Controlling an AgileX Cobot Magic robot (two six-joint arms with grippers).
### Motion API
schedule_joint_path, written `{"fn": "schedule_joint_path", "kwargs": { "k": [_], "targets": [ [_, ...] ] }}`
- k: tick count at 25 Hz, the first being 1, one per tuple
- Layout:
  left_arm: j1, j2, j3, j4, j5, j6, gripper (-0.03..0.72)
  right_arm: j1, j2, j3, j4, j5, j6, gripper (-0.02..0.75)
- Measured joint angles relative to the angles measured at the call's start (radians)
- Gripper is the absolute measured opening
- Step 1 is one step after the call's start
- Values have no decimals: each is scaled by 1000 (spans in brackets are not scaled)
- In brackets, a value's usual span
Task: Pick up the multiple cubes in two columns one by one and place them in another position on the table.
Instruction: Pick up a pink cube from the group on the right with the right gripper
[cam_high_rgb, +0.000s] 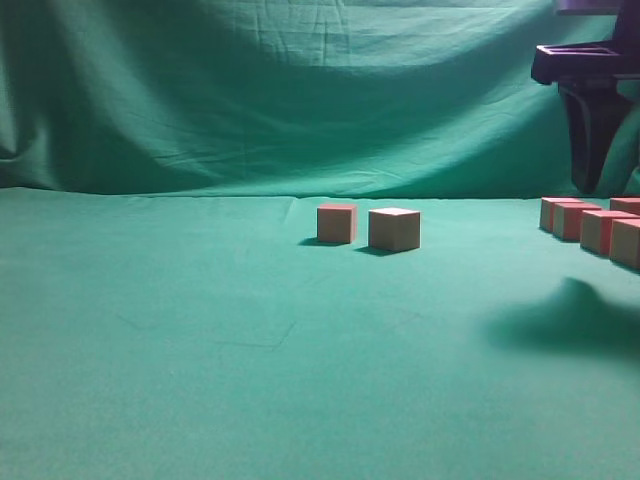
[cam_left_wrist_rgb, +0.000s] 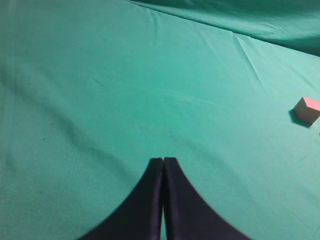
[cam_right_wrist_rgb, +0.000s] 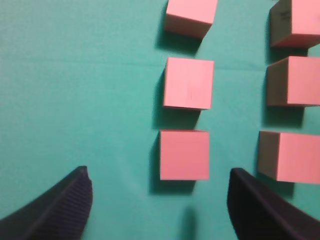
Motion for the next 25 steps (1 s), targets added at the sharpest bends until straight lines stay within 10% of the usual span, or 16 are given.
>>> {"fn": "schedule_joint_path", "kwargs": {
  "k": [18, 25],
  "targets": [
    [0, 0, 0, 0, 0, 0, 0, -38, 146, 0, -2, -94, 32, 549],
    [0, 0, 0, 0, 0, 0, 0, -38, 157, 0, -4, -89, 32, 256]
  ]
}}
